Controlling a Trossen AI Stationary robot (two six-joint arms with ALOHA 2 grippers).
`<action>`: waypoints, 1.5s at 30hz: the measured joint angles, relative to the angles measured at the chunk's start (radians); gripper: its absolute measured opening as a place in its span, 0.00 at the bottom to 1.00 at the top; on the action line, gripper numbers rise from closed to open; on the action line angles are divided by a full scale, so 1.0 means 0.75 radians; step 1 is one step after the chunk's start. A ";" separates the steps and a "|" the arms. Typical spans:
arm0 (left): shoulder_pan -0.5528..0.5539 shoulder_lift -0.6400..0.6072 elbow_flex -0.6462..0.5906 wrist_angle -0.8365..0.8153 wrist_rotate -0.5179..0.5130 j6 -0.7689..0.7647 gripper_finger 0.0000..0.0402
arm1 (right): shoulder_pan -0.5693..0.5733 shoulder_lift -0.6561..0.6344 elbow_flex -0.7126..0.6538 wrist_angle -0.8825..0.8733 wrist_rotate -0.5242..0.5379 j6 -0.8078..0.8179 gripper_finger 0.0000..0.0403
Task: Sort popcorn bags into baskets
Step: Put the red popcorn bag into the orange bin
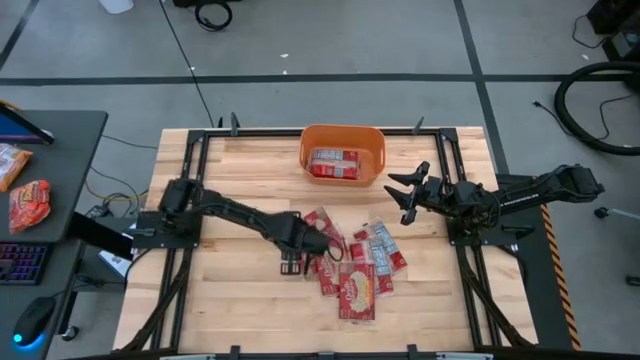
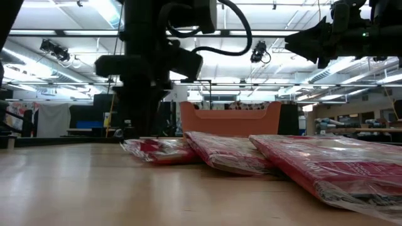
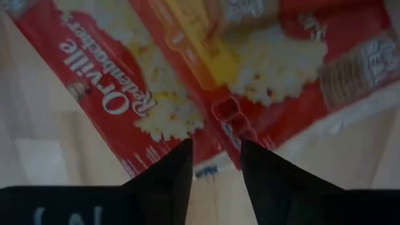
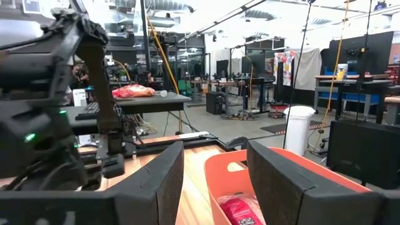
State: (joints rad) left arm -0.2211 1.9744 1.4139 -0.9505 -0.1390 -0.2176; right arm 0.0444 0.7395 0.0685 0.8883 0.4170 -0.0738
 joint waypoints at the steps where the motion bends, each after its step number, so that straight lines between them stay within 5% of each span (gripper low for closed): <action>1: 0.015 -0.018 -0.025 0.021 0.030 -0.006 0.33 | 0.000 0.000 0.000 0.000 0.000 0.000 0.45; 10: 0.215 -0.155 -0.279 0.316 0.452 -0.105 0.29 | 0.000 0.000 0.000 -0.001 0.000 -0.005 0.45; 15: 0.312 -0.183 -0.427 0.540 0.578 -0.231 0.30 | 0.000 0.000 0.000 -0.001 0.000 -0.001 0.45; 26: 0.400 -0.181 -0.666 1.015 0.999 -0.437 0.49 | 0.000 0.000 0.000 0.000 0.000 -0.008 0.45; 35: 0.318 -0.175 -0.684 1.212 0.872 -0.532 0.47 | 0.000 0.000 0.000 0.001 0.000 -0.009 0.45; 45: 0.250 -0.177 -0.681 1.222 0.739 -0.533 0.06 | 0.000 0.000 0.000 0.001 0.000 -0.009 0.45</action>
State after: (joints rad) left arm -0.0334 1.8420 0.9031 -0.0337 0.4151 -0.6174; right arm 0.0444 0.7395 0.0685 0.8890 0.4168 -0.0807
